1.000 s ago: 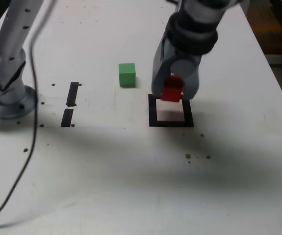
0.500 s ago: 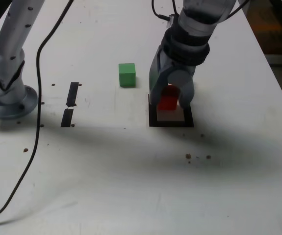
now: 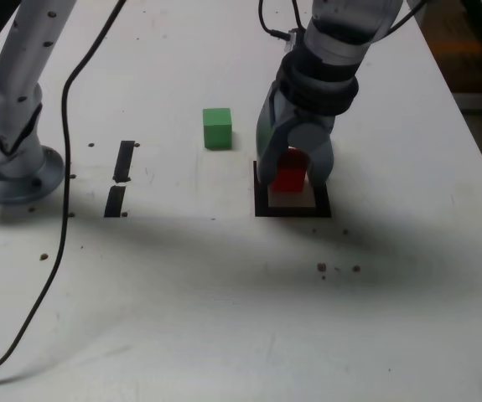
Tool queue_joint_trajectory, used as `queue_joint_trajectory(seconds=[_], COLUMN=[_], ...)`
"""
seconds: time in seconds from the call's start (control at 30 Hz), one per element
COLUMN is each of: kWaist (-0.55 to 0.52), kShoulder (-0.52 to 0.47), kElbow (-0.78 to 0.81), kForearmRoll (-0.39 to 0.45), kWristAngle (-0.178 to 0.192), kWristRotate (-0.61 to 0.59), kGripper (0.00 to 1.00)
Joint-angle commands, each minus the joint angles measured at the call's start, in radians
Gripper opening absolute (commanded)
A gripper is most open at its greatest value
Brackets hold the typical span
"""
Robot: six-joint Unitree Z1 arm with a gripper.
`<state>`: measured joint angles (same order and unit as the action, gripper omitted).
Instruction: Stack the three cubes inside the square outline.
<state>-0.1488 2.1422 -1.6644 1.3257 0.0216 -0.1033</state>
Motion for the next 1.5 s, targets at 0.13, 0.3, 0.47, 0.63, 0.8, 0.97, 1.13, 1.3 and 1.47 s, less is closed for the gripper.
queue_joint_trajectory(seconds=[0.13,0.3,0.47,0.63,0.8,0.97,1.13,1.3,1.47], kWaist=[0.001,0.001,0.001,0.0,0.004,0.028,0.07,0.122,0.16], kShoulder=[0.001,0.012,0.022,-0.003,-0.083,-0.124,-0.101,-0.039,0.028], kElbow=[0.009,0.023,0.023,0.006,-0.041,-0.099,-0.141,-0.183,-0.201], kForearmRoll=[-0.004,-0.007,-0.017,0.004,0.101,0.146,0.151,0.158,0.157], kWristAngle=[-0.01,-0.038,-0.049,-0.021,0.028,0.062,0.091,0.106,0.102], kWristRotate=[0.0,0.001,0.002,0.0,-0.014,0.013,0.046,0.078,0.102], kGripper=[0.38,0.61,0.85,0.99,1.0,1.0,1.0,0.99,0.97])
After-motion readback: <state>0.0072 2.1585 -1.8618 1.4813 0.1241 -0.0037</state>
